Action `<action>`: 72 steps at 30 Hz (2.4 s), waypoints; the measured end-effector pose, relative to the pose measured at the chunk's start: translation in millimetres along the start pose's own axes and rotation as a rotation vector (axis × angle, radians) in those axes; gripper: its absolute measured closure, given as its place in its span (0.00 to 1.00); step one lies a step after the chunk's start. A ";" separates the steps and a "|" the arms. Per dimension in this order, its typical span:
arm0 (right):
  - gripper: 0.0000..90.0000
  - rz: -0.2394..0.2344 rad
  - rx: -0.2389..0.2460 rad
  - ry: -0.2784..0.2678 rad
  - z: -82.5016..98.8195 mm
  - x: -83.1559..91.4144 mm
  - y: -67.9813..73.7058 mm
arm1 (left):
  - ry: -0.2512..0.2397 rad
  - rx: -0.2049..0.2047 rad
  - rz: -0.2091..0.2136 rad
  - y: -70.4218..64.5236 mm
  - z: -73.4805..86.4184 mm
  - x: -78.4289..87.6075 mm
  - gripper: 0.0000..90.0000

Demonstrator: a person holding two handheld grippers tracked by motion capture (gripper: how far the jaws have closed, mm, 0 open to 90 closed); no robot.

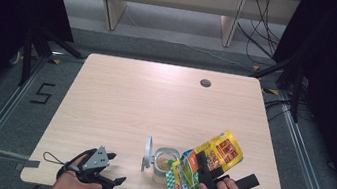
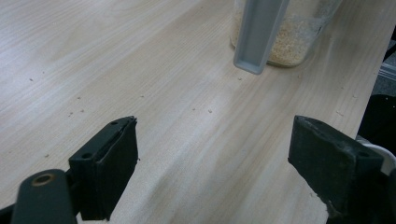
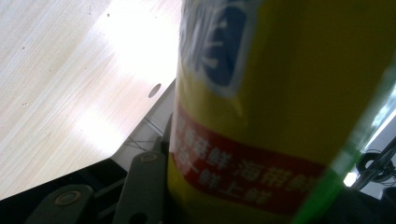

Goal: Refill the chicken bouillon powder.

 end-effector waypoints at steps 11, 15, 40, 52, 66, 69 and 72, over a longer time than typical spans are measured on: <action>0.70 0.000 -0.002 0.001 0.8 0.2 -0.3 | -0.005 -0.025 0.003 1.2 -0.7 -0.1 0.17; 0.71 0.000 -0.001 0.001 0.6 0.2 -0.4 | -0.002 -0.001 0.001 0.0 0.0 -0.1 0.17; 0.71 -0.003 -0.005 -0.001 0.7 -0.4 0.8 | -0.001 -0.034 0.002 1.9 -0.2 0.2 0.17; 0.71 0.008 -0.007 0.001 1.1 -0.2 0.1 | -0.008 -0.021 0.005 0.8 -0.8 -0.1 0.17; 0.71 0.008 -0.005 0.000 1.8 -0.2 0.1 | -0.006 -0.017 0.006 0.7 -1.0 0.1 0.17; 0.71 0.007 -0.009 0.000 1.5 -0.5 0.8 | -0.009 -0.021 0.004 1.4 -1.0 0.1 0.17; 0.71 0.006 -0.011 -0.002 1.4 -0.7 1.2 | -0.004 0.001 0.000 0.5 -0.2 0.2 0.17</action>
Point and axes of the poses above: each handheld gripper's, and its own axes: x roughly backward along the jaws, z roughly out of its underside, y roughly to its left, the point moved 10 cm from there along -x, roughly forward along the jaws, and after that the axes turned 5 degrees about -z, right-handed, at the moved point
